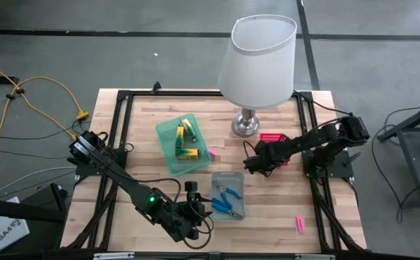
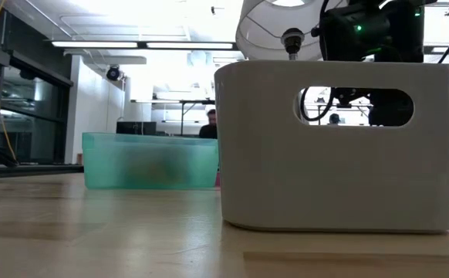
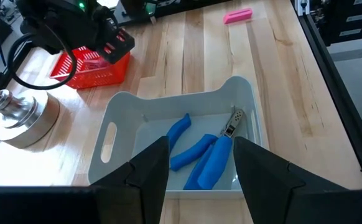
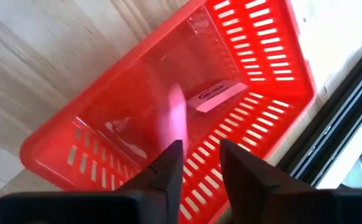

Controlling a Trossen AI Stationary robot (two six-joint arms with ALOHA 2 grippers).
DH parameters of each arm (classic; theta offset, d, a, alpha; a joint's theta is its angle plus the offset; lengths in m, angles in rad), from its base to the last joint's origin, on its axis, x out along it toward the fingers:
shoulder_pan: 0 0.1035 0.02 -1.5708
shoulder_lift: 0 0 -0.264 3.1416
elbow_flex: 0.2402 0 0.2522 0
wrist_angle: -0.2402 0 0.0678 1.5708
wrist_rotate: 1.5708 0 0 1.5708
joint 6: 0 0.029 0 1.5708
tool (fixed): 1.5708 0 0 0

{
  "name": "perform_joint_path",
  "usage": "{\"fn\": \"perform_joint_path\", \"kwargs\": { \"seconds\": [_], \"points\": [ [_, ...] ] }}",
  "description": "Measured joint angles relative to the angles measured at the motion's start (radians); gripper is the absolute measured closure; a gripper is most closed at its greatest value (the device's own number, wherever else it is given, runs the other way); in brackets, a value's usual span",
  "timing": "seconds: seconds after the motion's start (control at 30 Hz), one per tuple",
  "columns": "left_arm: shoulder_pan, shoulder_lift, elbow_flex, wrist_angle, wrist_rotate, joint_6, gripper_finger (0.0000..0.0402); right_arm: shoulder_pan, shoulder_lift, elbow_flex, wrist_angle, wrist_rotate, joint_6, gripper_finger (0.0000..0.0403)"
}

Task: Pick & Place School Supplies
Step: Put the pink eraser into the red bin

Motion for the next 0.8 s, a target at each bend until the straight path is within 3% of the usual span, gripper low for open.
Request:
{"fn": "perform_joint_path", "kwargs": {
  "seconds": [0.3,0.8],
  "points": [
    [0.0,0.0,0.0,0.0,0.0,0.0,0.0231,0.0,0.0,0.0,-0.001,-0.007,-0.02,0.0274],
    [0.0,0.0,0.0,0.0,0.0,0.0,0.0231,0.0,0.0,0.087,-0.073,-0.048,-0.117,0.0301]
  ]
}}
